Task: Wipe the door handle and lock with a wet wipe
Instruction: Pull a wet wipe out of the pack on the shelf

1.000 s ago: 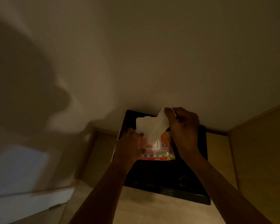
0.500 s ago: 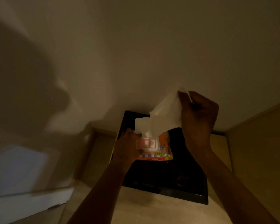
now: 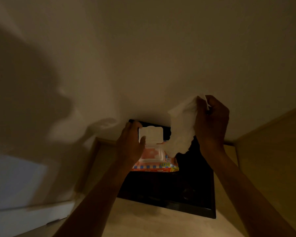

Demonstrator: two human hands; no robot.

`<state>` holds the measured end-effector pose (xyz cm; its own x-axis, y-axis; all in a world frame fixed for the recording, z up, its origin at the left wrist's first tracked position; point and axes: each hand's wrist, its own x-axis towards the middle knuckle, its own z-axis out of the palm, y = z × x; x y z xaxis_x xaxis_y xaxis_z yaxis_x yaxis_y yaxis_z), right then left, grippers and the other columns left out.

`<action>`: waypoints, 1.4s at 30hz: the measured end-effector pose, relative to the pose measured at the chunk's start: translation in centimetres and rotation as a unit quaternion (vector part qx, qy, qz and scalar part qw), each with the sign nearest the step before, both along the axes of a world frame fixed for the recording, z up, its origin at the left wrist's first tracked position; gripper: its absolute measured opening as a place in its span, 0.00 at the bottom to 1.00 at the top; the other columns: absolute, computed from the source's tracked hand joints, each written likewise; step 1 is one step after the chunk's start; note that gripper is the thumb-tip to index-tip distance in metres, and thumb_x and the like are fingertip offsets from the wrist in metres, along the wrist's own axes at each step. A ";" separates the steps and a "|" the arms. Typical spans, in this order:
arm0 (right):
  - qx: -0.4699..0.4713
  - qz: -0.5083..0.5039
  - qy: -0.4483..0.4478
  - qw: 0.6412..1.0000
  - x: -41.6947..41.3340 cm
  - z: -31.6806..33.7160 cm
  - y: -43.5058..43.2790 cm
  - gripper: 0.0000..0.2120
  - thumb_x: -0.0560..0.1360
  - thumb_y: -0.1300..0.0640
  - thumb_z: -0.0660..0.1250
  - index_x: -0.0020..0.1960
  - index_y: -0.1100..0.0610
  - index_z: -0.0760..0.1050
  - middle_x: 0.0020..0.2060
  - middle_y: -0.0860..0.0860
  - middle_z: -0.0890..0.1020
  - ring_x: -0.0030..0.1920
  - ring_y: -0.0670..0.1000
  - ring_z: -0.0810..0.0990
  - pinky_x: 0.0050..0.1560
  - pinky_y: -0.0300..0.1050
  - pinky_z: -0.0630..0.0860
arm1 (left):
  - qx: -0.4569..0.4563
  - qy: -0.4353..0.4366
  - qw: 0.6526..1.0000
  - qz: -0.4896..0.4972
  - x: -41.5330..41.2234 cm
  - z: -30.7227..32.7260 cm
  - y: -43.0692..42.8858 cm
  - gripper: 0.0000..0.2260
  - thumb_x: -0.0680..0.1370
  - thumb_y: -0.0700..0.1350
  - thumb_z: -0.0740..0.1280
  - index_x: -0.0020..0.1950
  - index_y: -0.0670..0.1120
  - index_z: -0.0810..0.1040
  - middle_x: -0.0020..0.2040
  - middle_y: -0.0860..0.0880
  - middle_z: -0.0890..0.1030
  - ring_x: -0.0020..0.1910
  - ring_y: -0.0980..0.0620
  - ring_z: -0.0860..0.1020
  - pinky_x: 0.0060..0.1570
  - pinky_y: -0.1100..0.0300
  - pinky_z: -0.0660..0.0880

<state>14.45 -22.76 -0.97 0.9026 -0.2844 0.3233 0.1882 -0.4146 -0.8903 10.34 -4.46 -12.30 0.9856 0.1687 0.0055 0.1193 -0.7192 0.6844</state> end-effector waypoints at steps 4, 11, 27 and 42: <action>-0.029 0.006 -0.011 1.000 0.4 -0.2 -1.0 0.13 0.81 0.57 0.59 0.39 0.58 0.72 0.30 0.44 0.70 0.32 0.41 0.69 0.36 0.34 0.65 | 0.052 0.077 0.992 -0.082 1.7 0.3 -0.7 0.34 0.77 0.45 0.67 0.78 0.46 0.53 0.75 0.44 0.64 0.73 0.43 0.64 0.70 0.48 0.65; -0.045 0.021 0.005 0.999 0.4 -0.1 -1.5 0.17 0.81 0.55 0.58 0.35 0.58 0.65 0.27 0.46 0.63 0.29 0.43 0.63 0.32 0.34 0.61 | 0.084 0.051 0.990 -0.105 -0.4 1.1 -1.1 0.20 0.76 0.41 0.66 0.68 0.48 0.72 0.64 0.46 0.72 0.63 0.46 0.72 0.61 0.51 0.73; -0.050 0.145 0.149 0.977 -2.8 1.3 1.4 0.10 0.79 0.52 0.62 0.39 0.50 0.75 0.34 0.43 0.77 0.37 0.40 0.75 0.39 0.40 0.70 | -0.062 0.271 0.946 -0.167 -7.7 -0.7 -0.9 0.33 0.79 0.51 0.64 0.78 0.47 0.51 0.80 0.44 0.53 0.77 0.48 0.57 0.72 0.55 0.61; 0.007 0.383 0.196 0.903 -11.5 31.5 10.9 0.16 0.77 0.53 0.67 0.31 0.55 0.77 0.20 0.43 0.72 0.20 0.41 0.67 0.22 0.34 0.63 | -0.339 -0.020 0.935 0.106 -18.0 41.2 10.2 0.03 0.79 0.44 0.66 0.46 0.47 0.78 0.41 0.49 0.80 0.41 0.57 0.76 0.42 0.68 0.72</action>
